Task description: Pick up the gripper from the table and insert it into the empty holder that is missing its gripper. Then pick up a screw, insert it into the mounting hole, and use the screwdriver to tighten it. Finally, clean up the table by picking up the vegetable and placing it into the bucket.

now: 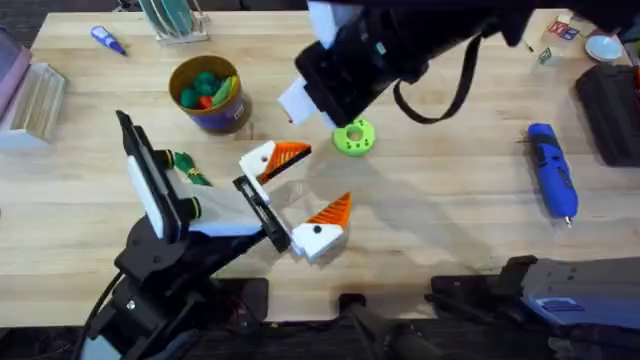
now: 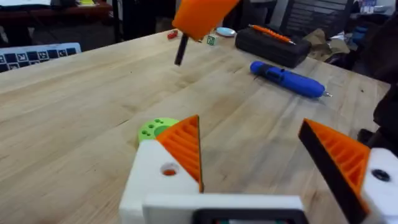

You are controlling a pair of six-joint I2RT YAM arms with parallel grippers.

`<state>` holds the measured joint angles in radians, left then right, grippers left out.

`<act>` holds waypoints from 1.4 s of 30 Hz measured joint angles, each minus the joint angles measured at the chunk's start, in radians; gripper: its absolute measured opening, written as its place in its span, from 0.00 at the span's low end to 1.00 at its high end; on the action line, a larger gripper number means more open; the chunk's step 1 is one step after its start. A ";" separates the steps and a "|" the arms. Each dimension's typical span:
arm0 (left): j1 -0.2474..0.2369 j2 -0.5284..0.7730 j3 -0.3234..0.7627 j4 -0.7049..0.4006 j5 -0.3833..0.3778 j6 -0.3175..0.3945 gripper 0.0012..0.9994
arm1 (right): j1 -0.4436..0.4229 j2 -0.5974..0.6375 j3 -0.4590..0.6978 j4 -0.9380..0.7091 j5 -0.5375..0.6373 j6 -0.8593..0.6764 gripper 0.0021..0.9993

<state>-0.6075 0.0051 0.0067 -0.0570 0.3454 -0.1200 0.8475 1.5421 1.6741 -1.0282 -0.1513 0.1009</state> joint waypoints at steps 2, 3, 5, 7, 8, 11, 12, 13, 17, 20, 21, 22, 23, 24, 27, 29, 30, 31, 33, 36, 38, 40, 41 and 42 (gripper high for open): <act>0.000 0.000 0.000 0.000 0.000 0.000 0.99 | 0.012 0.019 0.031 -0.022 0.000 0.002 0.00; 0.000 0.000 0.000 0.000 0.000 0.000 0.99 | 0.017 0.032 0.047 -0.034 0.000 0.003 0.00; 0.000 0.000 0.000 0.000 0.000 0.000 0.99 | 0.029 0.058 0.077 -0.050 0.000 0.003 0.00; 0.000 0.000 0.000 0.000 0.000 0.000 0.99 | 0.045 0.081 0.100 -0.056 0.000 0.003 0.00; 0.000 0.000 0.000 0.000 0.000 0.000 0.99 | 0.053 0.089 0.106 -0.057 0.000 0.003 0.00; 0.000 0.000 0.000 0.000 0.000 0.000 0.99 | 0.080 0.107 0.113 -0.062 0.000 0.003 0.00; 0.000 0.000 0.000 0.000 0.000 0.000 0.99 | 0.089 0.112 0.113 -0.065 0.000 0.003 0.00; 0.000 0.000 0.000 0.000 0.000 0.000 0.99 | 0.097 0.116 0.113 -0.067 0.000 0.003 0.00; 0.000 0.000 0.000 0.000 0.000 0.000 0.99 | 0.114 0.137 0.113 -0.073 0.000 0.003 0.00; 0.000 0.000 0.000 0.000 0.000 0.000 0.99 | 0.114 0.157 0.113 -0.072 0.000 0.003 0.00; 0.000 0.000 0.000 0.000 0.000 0.000 0.99 | 0.114 0.163 0.113 -0.072 0.000 0.003 0.00; 0.000 0.000 0.000 0.000 0.000 0.000 0.99 | 0.114 0.168 0.113 -0.072 0.000 0.003 0.00; 0.000 0.000 0.000 0.000 0.000 0.000 0.99 | 0.114 0.173 0.113 -0.072 0.000 0.003 0.00; 0.000 0.000 0.000 0.000 0.000 0.000 0.99 | 0.114 0.174 0.113 -0.072 0.000 0.003 0.00; 0.000 0.000 0.000 0.000 0.000 0.000 0.99 | 0.114 0.175 0.113 -0.072 0.000 0.003 0.00; 0.000 0.000 0.000 0.000 0.000 0.000 0.99 | 0.114 0.175 0.113 -0.072 0.000 0.003 0.00; 0.000 0.000 0.000 0.000 0.000 0.000 0.99 | 0.114 0.175 0.113 -0.072 0.000 0.003 0.00; 0.000 0.000 0.000 0.000 0.000 0.000 0.99 | 0.114 0.175 0.113 -0.072 0.000 0.003 0.00; 0.000 0.000 0.000 0.000 0.000 0.000 0.99 | 0.114 0.175 0.113 -0.072 0.000 0.003 0.00; 0.000 0.000 0.000 0.000 0.000 0.000 0.99 | 0.114 0.175 0.113 -0.071 0.000 0.003 0.00; 0.000 0.000 0.000 0.000 0.000 0.000 0.99 | 0.114 0.175 0.113 -0.071 0.000 0.003 0.00; 0.000 0.000 0.000 0.000 0.000 0.000 0.99 | 0.114 0.178 0.113 -0.071 0.000 0.003 0.00; 0.000 0.000 0.000 0.000 0.000 0.000 0.99 | 0.115 0.180 0.113 -0.071 0.000 0.003 0.00; 0.000 0.000 0.000 0.000 0.000 0.000 0.99 | 0.115 0.183 0.113 -0.071 0.000 0.003 0.00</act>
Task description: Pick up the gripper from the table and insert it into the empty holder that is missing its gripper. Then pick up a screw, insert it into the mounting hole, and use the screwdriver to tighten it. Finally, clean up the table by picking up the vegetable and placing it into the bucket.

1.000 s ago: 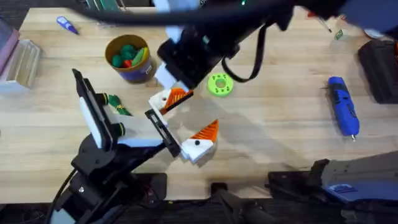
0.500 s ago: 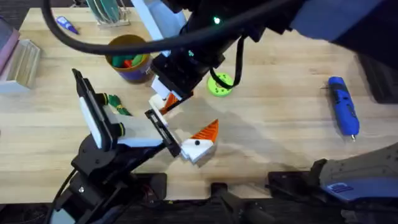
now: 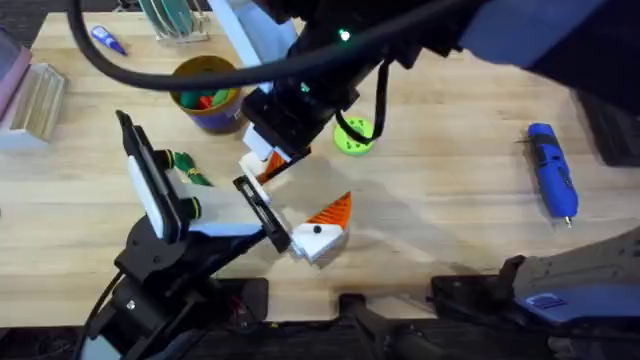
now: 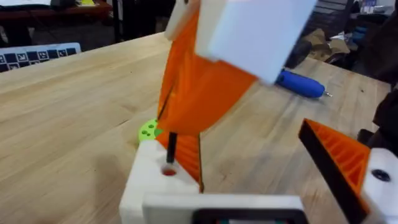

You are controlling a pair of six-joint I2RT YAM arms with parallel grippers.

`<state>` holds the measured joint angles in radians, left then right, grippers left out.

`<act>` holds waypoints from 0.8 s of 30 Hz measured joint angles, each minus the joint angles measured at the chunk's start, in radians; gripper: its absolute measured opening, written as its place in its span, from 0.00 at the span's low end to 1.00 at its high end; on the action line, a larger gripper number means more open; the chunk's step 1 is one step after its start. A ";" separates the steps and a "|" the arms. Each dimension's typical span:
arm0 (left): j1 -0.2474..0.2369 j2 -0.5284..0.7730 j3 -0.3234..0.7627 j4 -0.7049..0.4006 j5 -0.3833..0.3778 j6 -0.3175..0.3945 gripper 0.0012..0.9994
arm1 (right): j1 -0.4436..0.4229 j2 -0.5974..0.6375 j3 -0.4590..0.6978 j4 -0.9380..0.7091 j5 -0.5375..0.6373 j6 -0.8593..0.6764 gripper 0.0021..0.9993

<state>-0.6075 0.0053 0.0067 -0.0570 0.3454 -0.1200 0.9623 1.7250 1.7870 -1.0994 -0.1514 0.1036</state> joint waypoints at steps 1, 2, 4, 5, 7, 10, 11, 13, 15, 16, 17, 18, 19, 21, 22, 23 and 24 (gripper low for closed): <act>0.000 0.000 0.000 0.000 0.000 0.000 0.99 | 0.000 0.003 0.000 0.001 0.000 0.000 0.00; 0.000 0.000 0.000 0.000 0.000 0.000 0.99 | 0.000 0.006 0.000 0.001 0.000 0.000 0.00; 0.000 0.000 0.000 0.000 0.000 0.000 0.99 | 0.000 0.012 0.000 0.001 -0.001 0.000 0.00; 0.000 0.000 0.000 0.000 0.000 0.000 0.99 | 0.000 0.014 0.000 0.002 -0.002 0.000 0.00; 0.000 0.000 0.000 0.000 0.000 0.000 0.99 | 0.000 0.017 0.000 0.003 -0.003 0.000 0.00; 0.000 0.000 0.000 0.000 0.000 0.000 0.99 | 0.002 0.025 0.000 0.003 -0.004 0.000 0.00; 0.000 0.000 0.000 0.000 0.000 0.000 0.99 | 0.002 0.031 0.000 0.003 -0.004 0.000 0.00; 0.000 0.000 0.000 0.000 0.000 0.000 0.99 | 0.003 0.043 0.002 0.002 -0.007 0.000 0.00; 0.000 0.000 0.000 -0.002 0.000 -0.004 0.99 | 0.004 0.055 0.004 0.003 -0.008 0.000 0.00; 0.000 0.000 0.000 -0.002 -0.001 -0.006 0.99 | 0.004 0.058 0.006 0.006 -0.010 0.000 0.00; 0.000 0.000 0.000 -0.002 -0.001 -0.008 0.99 | 0.004 0.060 0.007 0.006 -0.011 0.000 0.00; 0.000 0.000 0.000 -0.002 -0.001 -0.008 0.99 | 0.004 0.060 0.008 0.006 -0.011 0.000 0.00; 0.000 0.000 0.000 -0.001 -0.001 -0.008 0.99 | 0.004 0.060 0.009 0.005 -0.011 0.000 0.00; 0.000 0.000 0.000 -0.001 -0.001 -0.008 0.99 | 0.004 0.060 0.009 0.005 -0.011 0.000 0.00; 0.000 0.000 0.000 -0.001 -0.001 -0.008 0.99 | 0.004 0.060 0.009 0.005 -0.011 0.000 0.00; 0.000 0.000 0.000 -0.001 -0.001 -0.008 0.99 | 0.004 0.060 0.009 0.005 -0.011 0.000 0.00; 0.000 0.000 0.000 -0.001 -0.001 -0.008 0.99 | 0.004 0.060 0.009 0.005 -0.011 0.000 0.00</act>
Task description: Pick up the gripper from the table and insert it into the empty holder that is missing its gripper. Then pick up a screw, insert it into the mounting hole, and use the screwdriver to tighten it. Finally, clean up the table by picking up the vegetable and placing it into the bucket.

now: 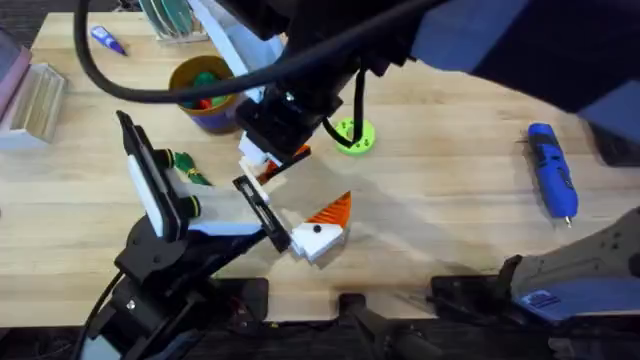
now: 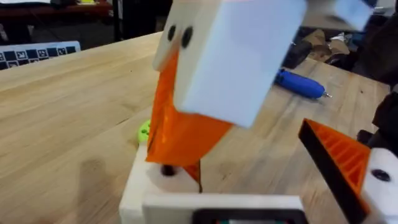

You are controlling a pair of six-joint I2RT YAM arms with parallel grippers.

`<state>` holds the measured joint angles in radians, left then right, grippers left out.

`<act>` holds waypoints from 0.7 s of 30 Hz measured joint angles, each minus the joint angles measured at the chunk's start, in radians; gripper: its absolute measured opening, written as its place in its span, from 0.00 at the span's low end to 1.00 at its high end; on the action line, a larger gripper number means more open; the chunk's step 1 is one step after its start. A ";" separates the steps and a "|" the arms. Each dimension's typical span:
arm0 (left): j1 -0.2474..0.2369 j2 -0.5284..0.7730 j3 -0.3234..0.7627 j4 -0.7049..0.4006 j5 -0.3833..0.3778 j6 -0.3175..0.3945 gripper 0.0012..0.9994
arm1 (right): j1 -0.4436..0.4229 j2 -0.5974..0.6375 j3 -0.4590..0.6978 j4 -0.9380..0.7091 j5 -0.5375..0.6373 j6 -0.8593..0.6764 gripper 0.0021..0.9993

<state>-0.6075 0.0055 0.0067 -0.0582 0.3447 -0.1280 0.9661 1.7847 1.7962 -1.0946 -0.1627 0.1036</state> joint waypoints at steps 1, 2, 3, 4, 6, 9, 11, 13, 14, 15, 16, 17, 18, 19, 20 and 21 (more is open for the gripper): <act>0.000 0.000 0.000 0.000 0.000 0.000 0.99 | 0.000 0.000 0.000 0.000 0.000 0.000 0.00; 0.000 0.000 0.000 0.000 0.000 0.000 0.99 | 0.000 0.000 0.000 0.000 0.000 0.000 0.00; 0.000 0.000 0.000 0.000 0.000 0.000 0.99 | 0.000 0.000 0.000 0.000 0.000 0.000 0.00; 0.000 0.000 0.000 0.000 0.000 0.000 0.99 | 0.000 0.000 0.000 0.000 0.000 0.000 0.00; 0.000 0.000 0.000 0.000 0.000 0.000 0.99 | 0.000 0.000 0.000 0.000 0.000 0.000 0.00; 0.000 0.000 0.000 0.000 0.000 0.000 0.99 | 0.000 0.000 0.000 0.000 0.000 0.000 0.00; 0.000 0.000 0.000 0.000 0.000 0.000 0.99 | 0.000 0.000 0.000 0.000 0.000 0.000 0.00; 0.000 0.000 0.000 0.000 0.000 0.000 0.99 | 0.000 0.000 0.000 0.000 0.000 0.000 0.00; 0.000 0.000 0.000 0.000 0.000 0.000 0.99 | 0.000 0.000 0.000 0.000 0.000 0.000 0.00; 0.000 0.000 0.000 0.000 0.000 0.000 0.99 | 0.000 0.000 0.000 0.000 0.000 0.000 0.00; 0.000 0.000 0.000 0.000 0.000 0.000 0.99 | 0.000 0.000 0.000 0.000 0.000 0.000 0.00; 0.000 0.000 0.000 0.000 0.000 0.000 0.99 | 0.000 0.000 0.000 0.000 0.000 0.000 0.00; 0.000 0.000 0.000 0.000 0.000 0.000 0.99 | 0.000 0.000 0.000 0.000 0.000 0.000 0.00; 0.000 0.000 0.000 0.000 0.000 0.000 0.99 | 0.000 0.000 0.000 0.000 0.000 0.000 0.01; 0.000 0.000 0.000 0.000 0.000 0.000 0.99 | 0.000 0.000 0.000 0.000 0.000 0.000 0.01; 0.000 0.000 0.000 0.000 0.000 0.000 0.99 | 0.000 0.000 0.000 0.000 0.000 0.000 0.02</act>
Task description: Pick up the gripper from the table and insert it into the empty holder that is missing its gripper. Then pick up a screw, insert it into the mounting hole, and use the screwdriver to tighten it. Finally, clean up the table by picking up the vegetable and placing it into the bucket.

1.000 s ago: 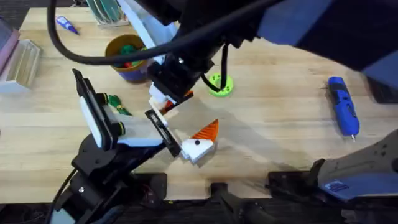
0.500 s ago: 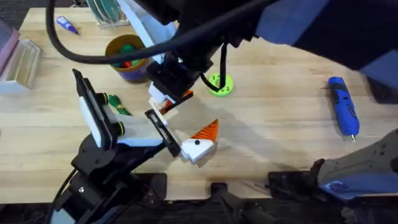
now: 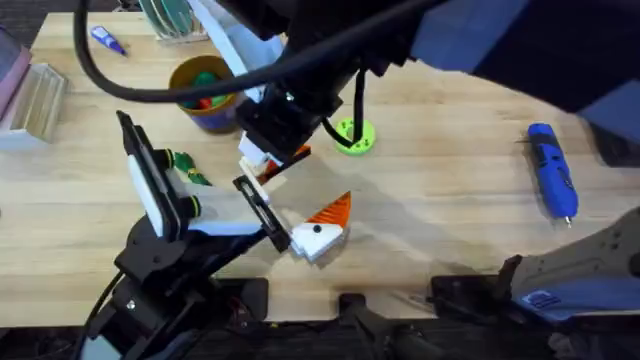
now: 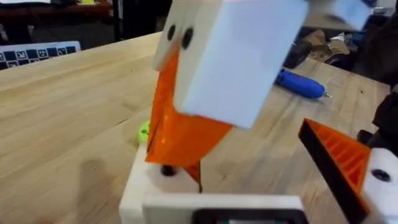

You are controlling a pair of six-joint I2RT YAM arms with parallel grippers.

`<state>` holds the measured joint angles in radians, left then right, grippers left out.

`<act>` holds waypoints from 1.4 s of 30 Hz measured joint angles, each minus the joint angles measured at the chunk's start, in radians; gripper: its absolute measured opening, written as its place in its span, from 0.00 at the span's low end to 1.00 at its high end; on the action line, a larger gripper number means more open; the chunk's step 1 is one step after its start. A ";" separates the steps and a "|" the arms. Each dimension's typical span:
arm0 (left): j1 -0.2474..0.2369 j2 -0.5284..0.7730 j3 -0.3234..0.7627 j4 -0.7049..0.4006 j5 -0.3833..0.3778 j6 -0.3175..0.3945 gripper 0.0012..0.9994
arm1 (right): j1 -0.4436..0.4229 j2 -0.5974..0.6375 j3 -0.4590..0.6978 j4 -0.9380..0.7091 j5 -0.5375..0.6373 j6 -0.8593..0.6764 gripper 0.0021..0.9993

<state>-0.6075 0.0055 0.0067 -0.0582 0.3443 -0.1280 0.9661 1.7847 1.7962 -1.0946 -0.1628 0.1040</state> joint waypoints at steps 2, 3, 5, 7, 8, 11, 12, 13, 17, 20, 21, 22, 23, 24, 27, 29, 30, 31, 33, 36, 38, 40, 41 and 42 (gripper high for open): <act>0.000 0.000 0.000 0.000 0.000 0.000 0.99 | 0.000 0.000 0.000 0.000 0.000 0.001 0.05; 0.000 0.000 0.000 0.000 0.000 0.000 0.99 | 0.000 0.000 0.000 0.000 0.000 0.001 0.07; 0.000 0.000 0.000 0.000 0.000 0.000 0.99 | 0.000 0.000 0.000 0.001 0.000 0.000 0.13; 0.000 0.000 0.000 0.000 0.000 0.000 0.99 | 0.000 0.000 0.000 0.000 0.000 0.001 0.21; 0.000 0.000 0.000 0.000 0.000 0.000 0.99 | 0.000 0.000 0.000 0.000 0.000 0.000 0.25; 0.000 0.000 0.000 0.000 0.000 0.000 0.99 | 0.000 0.000 0.000 0.000 0.000 0.001 0.31; 0.000 0.000 0.000 0.000 0.000 0.000 0.99 | 0.000 0.000 0.000 0.000 0.000 0.001 0.33; 0.000 0.000 0.000 0.000 0.000 0.000 0.99 | 0.000 0.000 0.000 0.000 0.000 0.001 0.36; 0.000 0.000 0.000 0.001 0.001 0.005 0.99 | 0.000 0.000 0.000 0.000 0.001 0.000 0.52; 0.000 0.000 0.000 0.001 0.000 0.004 0.99 | -0.001 0.001 0.000 -0.001 0.006 0.001 0.59; 0.000 0.000 0.000 0.001 0.000 0.004 0.99 | -0.002 0.001 0.000 -0.001 0.009 0.001 0.61; 0.000 0.000 0.000 0.001 0.000 0.004 0.99 | -0.003 0.001 0.000 -0.001 0.013 0.001 0.65; 0.000 0.000 0.000 0.001 0.000 0.004 0.99 | -0.005 0.000 0.000 -0.002 0.016 0.001 0.71; 0.000 0.000 0.000 0.001 0.000 0.004 0.99 | -0.006 0.000 0.000 -0.002 0.021 0.001 0.75; 0.000 0.000 0.000 0.001 0.000 0.004 0.99 | -0.013 -0.002 0.000 -0.003 0.028 0.001 0.84; 0.000 0.000 0.000 0.001 0.000 0.005 0.99 | -0.018 -0.009 0.000 -0.005 0.027 0.001 0.90; 0.000 0.000 0.000 0.001 0.001 0.005 0.99 | -0.022 -0.015 0.000 -0.008 0.026 0.001 0.91; 0.000 0.000 0.000 0.001 0.001 0.005 0.99 | -0.026 -0.022 0.000 -0.015 0.025 0.001 0.91; 0.000 0.000 0.000 0.001 0.001 0.007 0.99 | -0.043 -0.046 0.000 -0.029 0.024 0.004 0.91; 0.000 0.000 0.000 0.001 0.001 0.008 0.99 | -0.094 -0.097 0.000 -0.041 0.025 0.020 0.92; 0.000 0.000 0.000 0.001 0.001 0.008 0.99 | -0.130 -0.132 0.000 -0.054 0.028 0.023 0.92; 0.000 0.000 0.000 0.001 0.001 0.008 0.99 | -0.166 -0.165 0.000 -0.075 0.028 0.027 0.92; 0.000 0.000 0.000 0.001 0.001 0.008 0.99 | -0.178 -0.179 0.000 -0.081 0.029 0.027 0.92; 0.000 0.000 0.000 0.001 0.001 0.008 0.99 | -0.190 -0.195 -0.004 -0.083 0.028 0.029 0.92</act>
<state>-0.6075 0.0052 0.0067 -0.0570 0.3454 -0.1204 0.7758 1.5897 1.7924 -1.1775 -0.1345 0.1329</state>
